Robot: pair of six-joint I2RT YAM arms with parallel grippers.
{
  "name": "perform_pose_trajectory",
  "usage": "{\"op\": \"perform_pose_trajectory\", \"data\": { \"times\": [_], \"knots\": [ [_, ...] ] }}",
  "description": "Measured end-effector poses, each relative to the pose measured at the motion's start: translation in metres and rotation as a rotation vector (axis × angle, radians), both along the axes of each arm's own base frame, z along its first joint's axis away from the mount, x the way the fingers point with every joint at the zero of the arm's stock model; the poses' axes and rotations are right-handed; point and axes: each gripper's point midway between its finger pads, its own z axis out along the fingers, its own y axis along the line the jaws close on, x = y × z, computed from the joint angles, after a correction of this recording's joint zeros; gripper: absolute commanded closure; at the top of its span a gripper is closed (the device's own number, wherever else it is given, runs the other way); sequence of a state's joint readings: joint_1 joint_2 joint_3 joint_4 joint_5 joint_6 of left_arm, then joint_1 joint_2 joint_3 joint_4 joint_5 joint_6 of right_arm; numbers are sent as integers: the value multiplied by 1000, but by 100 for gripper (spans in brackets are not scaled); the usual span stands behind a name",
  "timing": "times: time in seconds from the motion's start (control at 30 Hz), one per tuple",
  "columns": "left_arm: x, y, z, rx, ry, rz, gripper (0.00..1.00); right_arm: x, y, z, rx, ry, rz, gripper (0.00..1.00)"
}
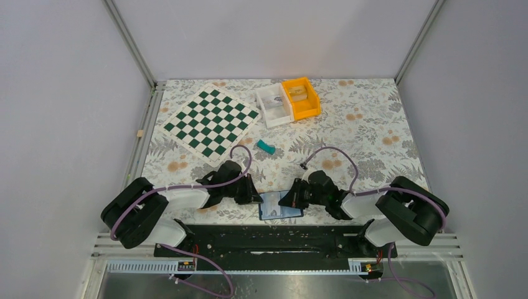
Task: Take the credit cards out of the card holder
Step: Remove the credit card from the card holder.
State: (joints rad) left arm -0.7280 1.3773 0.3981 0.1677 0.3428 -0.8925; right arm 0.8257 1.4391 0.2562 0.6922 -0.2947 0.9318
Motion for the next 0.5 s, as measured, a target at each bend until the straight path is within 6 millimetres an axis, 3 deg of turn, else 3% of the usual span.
{"op": "perform_pose_trajectory", "data": {
  "times": [0.5],
  "knots": [
    [4, -4, -1, 19, -8, -15, 89, 0, -15, 3, -4, 2, 11, 100]
  ]
}}
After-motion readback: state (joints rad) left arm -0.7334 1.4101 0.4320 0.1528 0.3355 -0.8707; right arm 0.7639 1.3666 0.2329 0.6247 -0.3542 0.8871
